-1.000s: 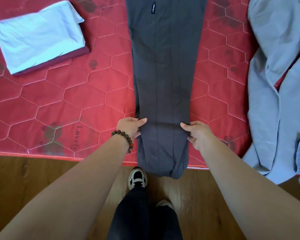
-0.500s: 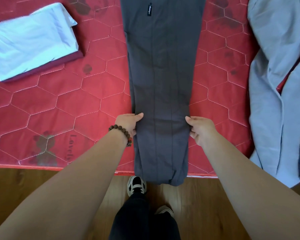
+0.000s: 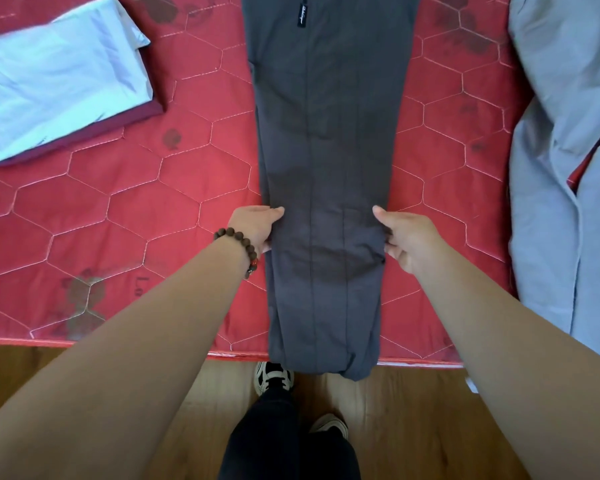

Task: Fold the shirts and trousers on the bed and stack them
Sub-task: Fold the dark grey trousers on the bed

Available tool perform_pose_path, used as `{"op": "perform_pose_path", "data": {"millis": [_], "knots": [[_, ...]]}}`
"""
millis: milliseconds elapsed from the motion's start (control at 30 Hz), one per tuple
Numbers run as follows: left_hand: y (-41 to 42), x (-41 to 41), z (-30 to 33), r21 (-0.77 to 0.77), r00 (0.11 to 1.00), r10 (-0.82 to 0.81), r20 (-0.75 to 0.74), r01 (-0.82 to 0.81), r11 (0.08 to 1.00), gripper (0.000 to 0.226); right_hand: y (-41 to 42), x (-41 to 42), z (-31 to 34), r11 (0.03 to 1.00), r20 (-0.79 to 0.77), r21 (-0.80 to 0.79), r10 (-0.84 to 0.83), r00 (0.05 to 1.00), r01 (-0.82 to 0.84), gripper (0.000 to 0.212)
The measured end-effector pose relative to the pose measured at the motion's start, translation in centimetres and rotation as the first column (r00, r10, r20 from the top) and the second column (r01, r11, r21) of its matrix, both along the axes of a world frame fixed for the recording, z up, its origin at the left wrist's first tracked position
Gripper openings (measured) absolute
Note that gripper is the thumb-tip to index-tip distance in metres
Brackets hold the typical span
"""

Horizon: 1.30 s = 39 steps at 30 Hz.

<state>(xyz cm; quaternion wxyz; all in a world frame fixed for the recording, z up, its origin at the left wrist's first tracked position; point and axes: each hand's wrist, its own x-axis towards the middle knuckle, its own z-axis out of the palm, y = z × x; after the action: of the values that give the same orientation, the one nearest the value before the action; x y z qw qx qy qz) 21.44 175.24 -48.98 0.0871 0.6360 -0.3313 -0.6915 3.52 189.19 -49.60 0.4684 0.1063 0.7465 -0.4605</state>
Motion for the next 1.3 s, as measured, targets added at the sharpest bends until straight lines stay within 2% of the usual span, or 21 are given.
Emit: {"op": "perform_pose_path", "data": {"millis": [133,200,300,367,433,467,533,600,633,700,767,833,933,1033,1100,1133,1233,1300], "knots": [[-1.2,0.2,0.1,0.013,1.000,0.015,0.002,-0.015,1.000,0.011,-0.8,-0.7,-0.4,1.000,-0.068,0.028,-0.009,0.998,0.011,0.019],[-1.7,1.0,-0.4,-0.003,0.999,0.049,-0.011,-0.050,0.999,0.015,-0.7,-1.0,-0.5,0.999,-0.085,0.043,-0.014,0.996,0.018,0.014],[-1.9,2.0,-1.7,-0.115,0.990,-0.029,0.135,0.045,0.992,0.026,-0.7,-0.6,-0.4,0.998,-0.143,0.066,0.030,0.989,-0.020,0.022],[-1.7,2.0,-1.8,-0.174,0.974,-0.075,0.215,0.114,0.978,0.026,-0.6,0.0,-0.1,0.996,-0.153,0.071,0.061,0.986,-0.051,0.021],[-1.4,2.0,-1.3,-0.101,0.984,-0.084,0.157,0.101,0.990,0.021,-0.1,0.4,0.5,0.994,-0.083,0.067,0.088,0.993,-0.082,0.021],[-1.2,2.2,-0.9,-0.022,0.988,-0.107,0.114,0.111,0.994,0.019,0.4,0.6,0.8,0.990,-0.040,0.078,0.119,0.992,-0.116,0.029],[-0.7,3.1,0.0,0.124,0.969,-0.236,0.067,0.227,0.966,0.019,1.9,1.2,1.3,0.973,0.056,0.111,0.197,0.979,-0.202,0.047],[0.1,4.1,0.3,0.180,0.941,-0.335,0.042,0.323,0.929,0.019,3.8,2.2,1.5,0.950,0.133,0.112,0.276,0.952,-0.292,0.054],[0.5,4.5,0.5,0.174,0.937,-0.347,0.037,0.336,0.926,0.017,4.6,2.8,1.6,0.944,0.162,0.092,0.300,0.940,-0.317,0.049],[1.3,5.1,0.3,0.106,0.949,-0.311,0.057,0.304,0.947,0.010,5.8,3.9,1.5,0.932,0.146,0.095,0.335,0.931,-0.351,0.016],[1.9,5.3,-0.1,0.000,0.968,-0.228,0.109,0.229,0.973,0.020,6.6,4.6,1.1,0.946,0.058,0.125,0.294,0.954,-0.299,0.029],[2.9,5.6,-0.3,-0.023,0.977,-0.174,0.124,0.179,0.984,0.021,7.3,5.5,1.0,0.959,0.058,0.109,0.255,0.965,-0.260,0.035],[5.1,6.7,0.3,0.137,0.972,-0.223,0.078,0.211,0.968,0.025,8.8,7.2,1.4,0.939,0.152,0.049,0.329,0.932,-0.339,0.034],[8.0,8.6,0.6,0.308,0.899,-0.433,0.061,0.396,0.865,0.030,10.9,8.9,1.9,0.887,0.159,0.100,0.433,0.887,-0.451,0.022],[9.7,9.6,0.8,0.351,0.883,-0.466,0.052,0.421,0.837,0.029,12.1,10.1,2.0,0.881,0.182,0.101,0.441,0.879,-0.462,0.021],[10.3,9.9,0.8,0.337,0.883,-0.466,0.056,0.422,0.841,0.028,12.6,10.7,2.0,0.883,0.189,0.097,0.436,0.880,-0.459,0.016],[11.3,10.7,0.8,0.222,0.904,-0.418,0.088,0.392,0.893,0.013,13.6,11.6,1.7,0.911,0.160,0.087,0.386,0.909,-0.402,0.027],[11.8,11.2,0.8,0.099,0.917,-0.367,0.156,0.355,0.929,0.026,14.1,12.0,1.9,0.935,0.137,0.068,0.338,0.931,-0.349,0.021]]}}
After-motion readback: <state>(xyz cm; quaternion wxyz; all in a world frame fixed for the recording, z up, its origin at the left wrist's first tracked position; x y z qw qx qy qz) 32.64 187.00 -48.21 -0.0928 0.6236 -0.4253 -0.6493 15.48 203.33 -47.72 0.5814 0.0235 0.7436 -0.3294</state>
